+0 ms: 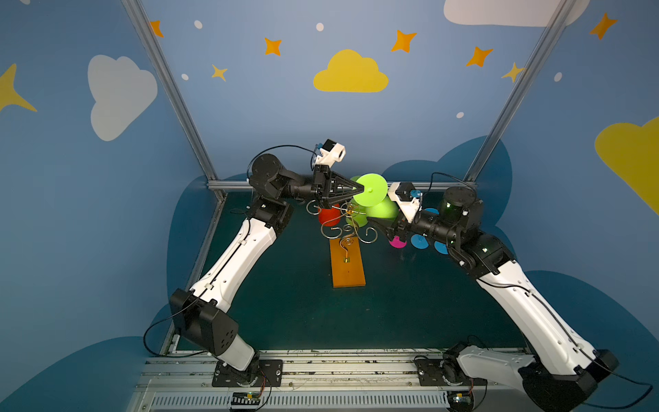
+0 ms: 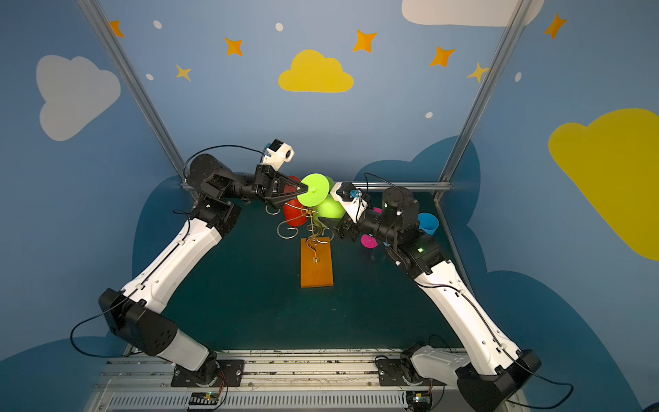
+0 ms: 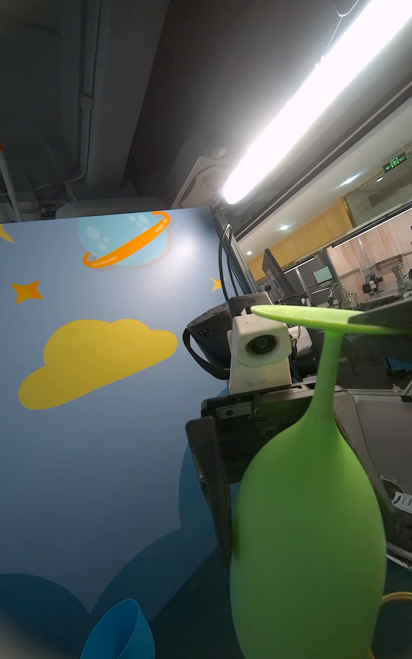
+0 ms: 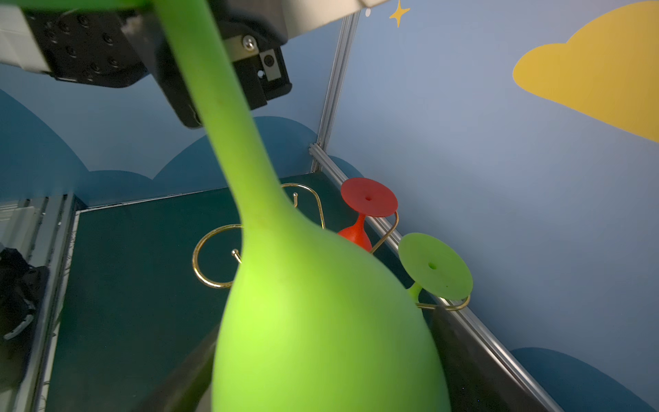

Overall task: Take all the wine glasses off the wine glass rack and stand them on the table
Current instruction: 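Close the right gripper on the hanging lime-green glass bowl below the left gripper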

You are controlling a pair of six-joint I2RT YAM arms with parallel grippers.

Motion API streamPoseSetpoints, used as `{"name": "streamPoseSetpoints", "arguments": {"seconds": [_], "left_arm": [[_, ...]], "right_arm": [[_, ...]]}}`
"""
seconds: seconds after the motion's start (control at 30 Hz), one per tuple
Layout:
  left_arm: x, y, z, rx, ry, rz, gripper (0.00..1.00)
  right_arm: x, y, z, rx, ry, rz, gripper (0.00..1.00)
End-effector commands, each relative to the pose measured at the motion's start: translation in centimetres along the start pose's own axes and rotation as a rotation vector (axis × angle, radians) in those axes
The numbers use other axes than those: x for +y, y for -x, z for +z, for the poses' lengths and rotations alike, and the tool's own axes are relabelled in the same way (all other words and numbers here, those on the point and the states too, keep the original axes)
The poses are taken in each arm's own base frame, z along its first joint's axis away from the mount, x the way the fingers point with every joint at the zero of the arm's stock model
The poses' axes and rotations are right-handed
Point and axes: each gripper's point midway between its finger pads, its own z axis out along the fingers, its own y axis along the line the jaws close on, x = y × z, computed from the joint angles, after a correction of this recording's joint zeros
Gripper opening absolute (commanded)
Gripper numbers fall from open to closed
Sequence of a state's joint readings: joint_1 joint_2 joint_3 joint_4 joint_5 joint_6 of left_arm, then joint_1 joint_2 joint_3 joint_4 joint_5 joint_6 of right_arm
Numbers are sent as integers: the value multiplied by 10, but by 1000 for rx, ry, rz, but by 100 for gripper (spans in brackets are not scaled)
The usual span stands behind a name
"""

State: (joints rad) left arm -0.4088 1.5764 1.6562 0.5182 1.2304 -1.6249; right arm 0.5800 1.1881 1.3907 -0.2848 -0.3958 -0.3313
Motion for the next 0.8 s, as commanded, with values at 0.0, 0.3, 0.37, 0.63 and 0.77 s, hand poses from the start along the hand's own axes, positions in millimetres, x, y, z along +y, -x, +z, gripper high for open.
{"name": "streamPoseSetpoints", "arguments": {"seconds": [0.0,0.3,0.37,0.63,0.77], "left_arm": [[-18,-7,0,0,-21,70,3],[-12,-1,-3,-32,3,110,52],[-7,1,-5,-46,23,133,60],[22,21,-24,-230,351,581,62],[24,24,-30,-301,482,972,60]], "right_arm": [[1,9,-8,-18,-24,5,67],[4,7,-30,15,-71,105,45],[2,3,-38,43,-103,142,42],[-2,-26,-75,261,-225,335,37],[6,-29,-88,318,-208,396,35]]}}
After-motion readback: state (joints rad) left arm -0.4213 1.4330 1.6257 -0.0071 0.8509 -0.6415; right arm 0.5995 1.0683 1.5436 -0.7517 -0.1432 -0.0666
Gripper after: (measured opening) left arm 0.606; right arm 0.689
